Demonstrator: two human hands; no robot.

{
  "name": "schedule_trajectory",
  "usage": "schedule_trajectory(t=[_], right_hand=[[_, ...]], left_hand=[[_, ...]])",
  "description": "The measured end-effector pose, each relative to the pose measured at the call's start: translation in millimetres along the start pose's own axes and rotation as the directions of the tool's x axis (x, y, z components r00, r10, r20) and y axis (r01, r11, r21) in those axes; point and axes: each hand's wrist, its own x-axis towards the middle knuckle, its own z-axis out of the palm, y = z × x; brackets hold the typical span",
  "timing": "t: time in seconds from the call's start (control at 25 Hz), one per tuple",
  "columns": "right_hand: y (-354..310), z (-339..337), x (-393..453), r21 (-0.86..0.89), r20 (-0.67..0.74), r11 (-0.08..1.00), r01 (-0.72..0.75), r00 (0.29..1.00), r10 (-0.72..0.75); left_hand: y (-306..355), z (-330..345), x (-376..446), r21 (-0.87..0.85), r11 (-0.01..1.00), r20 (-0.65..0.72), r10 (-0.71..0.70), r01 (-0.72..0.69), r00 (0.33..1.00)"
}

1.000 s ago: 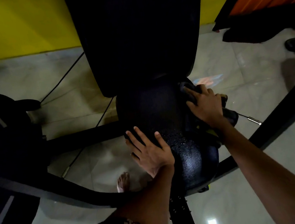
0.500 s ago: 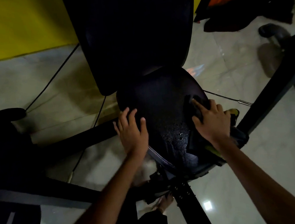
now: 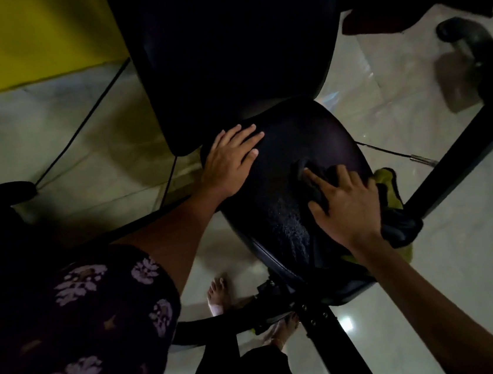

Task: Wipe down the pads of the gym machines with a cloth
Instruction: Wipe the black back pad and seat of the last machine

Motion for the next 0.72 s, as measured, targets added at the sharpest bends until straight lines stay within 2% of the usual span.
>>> schedule_trajectory(t=[0.08, 0.16, 0.32, 0.36, 0.48, 0.52, 0.56, 0.6, 0.64, 0.68, 0.72], right_hand=[[-24, -5, 2, 0.027, -0.001, 0.991, 0.129, 0.992, -0.129], [-53, -4, 7, -0.017, 0.034, 0.962, 0.273, 0.962, -0.272], [-67, -4, -6, -0.030, 0.088, 0.897, 0.441, 0.895, -0.437], [-57, -4, -17, -0.015, 0.085, 0.858, 0.514, 0.855, -0.511], [-19, -13, -53, 0.051, 0.145, 0.677, 0.734, 0.666, -0.732], [-1, -15, -56, 0.063, 0.155, 0.656, 0.752, 0.642, -0.751], [17, -14, -54, 0.065, 0.145, 0.684, 0.727, 0.671, -0.727], [33, -13, -49, 0.072, 0.122, 0.763, 0.643, 0.753, -0.646], [46, -12, -40, 0.101, 0.110, 0.867, 0.488, 0.861, -0.497], [53, -13, -28, 0.149, 0.116, 0.951, 0.270, 0.950, -0.288], [52, -13, -17, 0.169, 0.124, 0.984, 0.059, 0.989, -0.080]], left_hand=[[-3, -1, 2, -0.029, 1.000, 0.012, -0.007, 0.008, 1.000], [-4, 1, 1, -0.038, 0.999, 0.010, -0.003, 0.003, 1.000], [-7, -1, 0, -0.072, 0.997, -0.011, 0.002, -0.003, 1.000], [-7, -1, 1, -0.066, 0.998, -0.010, 0.002, -0.003, 1.000], [-7, -2, 1, -0.046, 0.999, -0.010, 0.004, -0.005, 1.000], [-7, -2, 1, -0.043, 0.999, -0.005, 0.000, -0.001, 1.000], [-6, -1, 1, -0.039, 0.999, -0.001, -0.003, 0.003, 1.000], [-6, -1, 1, -0.032, 0.999, 0.001, -0.005, 0.005, 1.000], [-5, -1, 1, -0.026, 1.000, 0.002, -0.005, 0.005, 1.000], [-4, -2, 1, -0.020, 1.000, 0.005, -0.006, 0.006, 1.000], [-3, -3, 1, -0.012, 1.000, 0.010, -0.011, 0.012, 1.000]])
